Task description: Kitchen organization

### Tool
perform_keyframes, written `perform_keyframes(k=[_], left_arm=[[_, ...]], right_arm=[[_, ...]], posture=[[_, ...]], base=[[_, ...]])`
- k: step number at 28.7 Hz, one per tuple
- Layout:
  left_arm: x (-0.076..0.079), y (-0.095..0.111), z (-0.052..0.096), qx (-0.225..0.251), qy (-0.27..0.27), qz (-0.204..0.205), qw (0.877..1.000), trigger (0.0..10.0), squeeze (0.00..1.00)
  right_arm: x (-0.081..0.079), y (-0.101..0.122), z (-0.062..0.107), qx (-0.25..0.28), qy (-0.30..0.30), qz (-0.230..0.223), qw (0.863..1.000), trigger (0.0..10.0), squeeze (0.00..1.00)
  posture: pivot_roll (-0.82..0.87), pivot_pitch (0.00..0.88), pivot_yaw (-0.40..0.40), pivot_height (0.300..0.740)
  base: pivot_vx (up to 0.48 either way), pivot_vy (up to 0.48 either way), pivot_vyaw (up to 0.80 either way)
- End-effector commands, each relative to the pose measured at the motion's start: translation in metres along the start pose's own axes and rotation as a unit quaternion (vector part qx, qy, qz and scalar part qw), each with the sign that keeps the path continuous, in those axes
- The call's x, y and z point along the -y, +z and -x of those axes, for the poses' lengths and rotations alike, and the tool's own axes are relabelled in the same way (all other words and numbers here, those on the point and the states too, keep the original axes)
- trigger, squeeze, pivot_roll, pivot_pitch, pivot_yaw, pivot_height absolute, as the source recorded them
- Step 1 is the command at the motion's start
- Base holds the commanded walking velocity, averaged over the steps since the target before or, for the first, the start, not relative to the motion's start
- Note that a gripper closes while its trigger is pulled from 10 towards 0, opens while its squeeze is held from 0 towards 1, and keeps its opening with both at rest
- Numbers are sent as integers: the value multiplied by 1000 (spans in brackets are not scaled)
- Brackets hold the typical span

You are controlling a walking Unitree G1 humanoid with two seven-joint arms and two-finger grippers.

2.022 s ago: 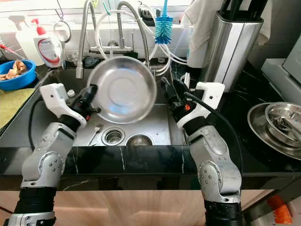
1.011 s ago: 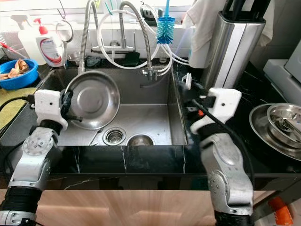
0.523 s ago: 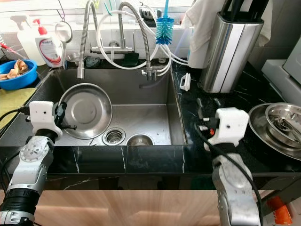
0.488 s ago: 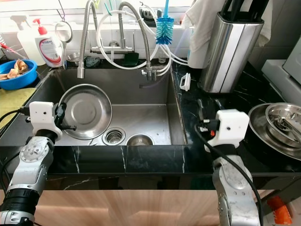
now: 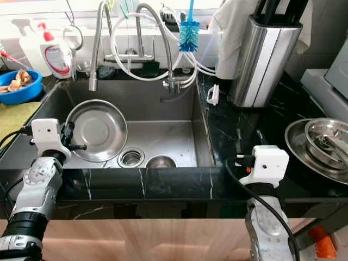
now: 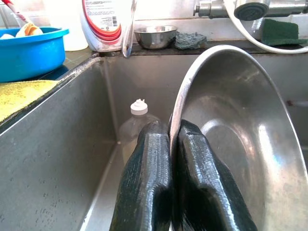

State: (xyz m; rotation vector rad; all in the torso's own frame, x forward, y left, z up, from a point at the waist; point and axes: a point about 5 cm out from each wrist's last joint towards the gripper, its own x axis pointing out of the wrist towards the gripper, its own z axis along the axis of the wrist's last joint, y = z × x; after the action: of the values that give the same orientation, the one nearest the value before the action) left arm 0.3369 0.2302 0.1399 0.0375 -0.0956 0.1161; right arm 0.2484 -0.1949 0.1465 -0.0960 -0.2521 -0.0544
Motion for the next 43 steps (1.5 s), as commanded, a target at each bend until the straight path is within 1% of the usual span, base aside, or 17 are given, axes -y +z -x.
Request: perform_keyframes(k=[1, 17, 21, 25, 26, 27, 30, 31, 33, 37, 38, 39, 40, 41, 43], left_arm=[[0, 5, -4, 10, 5, 16, 1000, 10000, 1000], [4, 9, -5, 18, -6, 21, 1000, 10000, 1000], [7, 10, -6, 14, -18, 38, 999, 10000, 1000], [9, 12, -7, 11, -23, 63, 998, 10000, 1000], [9, 13, -8, 11, -21, 76, 997, 10000, 1000], [9, 13, -8, 11, -21, 76, 997, 10000, 1000], [10, 14, -10, 4, -27, 98, 995, 10000, 996], [11, 14, -10, 4, -29, 103, 994, 10000, 0], [12, 15, -11, -1, -24, 131, 991, 10000, 0], [12, 12, -12, -21, -28, 165, 986, 10000, 0], [12, 12, -12, -21, -28, 165, 986, 10000, 0], [13, 12, -12, -25, -30, 183, 982, 10000, 0], [13, 12, -12, -27, -30, 189, 981, 10000, 0], [13, 14, -14, -31, -29, 209, 977, 10000, 0], [14, 17, -15, -31, -28, 226, 973, 10000, 0]], right_arm=[[-1, -2, 0, -2, 2, 4, 1000, 10000, 0], [-6, -2, -4, 0, 12, 3, 1000, 10000, 0], [-4, -2, -6, -4, 7, -7, 1000, 10000, 0], [-5, -2, -7, -5, 10, -10, 1000, 10000, 0], [-5, -2, -8, -5, 10, -11, 1000, 10000, 0], [-5, -2, -8, -5, 10, -11, 1000, 10000, 0], [-7, -2, -8, -8, 15, -13, 1000, 10000, 0], [-7, -2, -8, -8, 15, -13, 1000, 10000, 0], [-7, -3, -9, -9, 15, -15, 1000, 10000, 0], [-7, -3, -9, -12, 16, -17, 1000, 10000, 0], [-7, -3, -9, -12, 16, -17, 1000, 10000, 0], [-7, -3, -9, -13, 17, -17, 1000, 10000, 0], [-8, -4, -9, -14, 18, -17, 1000, 10000, 0], [-8, -4, -10, -15, 19, -18, 1000, 10000, 0], [-8, -4, -10, -16, 19, -18, 1000, 10000, 0]], posture=[[-61, 0, 23, 740], [-60, 0, 22, 740], [-59, 0, 21, 740], [-56, 0, 21, 740], [-56, 0, 21, 740], [-56, 0, 21, 740], [-57, 0, 22, 740], [-57, 0, 22, 740], [-57, 0, 23, 740], [-59, 0, 24, 740], [-59, 0, 24, 740], [-58, 0, 24, 740], [-58, 0, 24, 740], [-58, 0, 25, 740], [-58, 0, 25, 740]], base=[[0, 0, 0], [0, 0, 0], [0, 0, 0], [0, 0, 0], [0, 0, 0], [0, 0, 0], [0, 0, 0], [0, 0, 0], [0, 0, 0], [0, 0, 0], [0, 0, 0], [0, 0, 0], [0, 0, 0], [0, 0, 0], [0, 0, 0]])
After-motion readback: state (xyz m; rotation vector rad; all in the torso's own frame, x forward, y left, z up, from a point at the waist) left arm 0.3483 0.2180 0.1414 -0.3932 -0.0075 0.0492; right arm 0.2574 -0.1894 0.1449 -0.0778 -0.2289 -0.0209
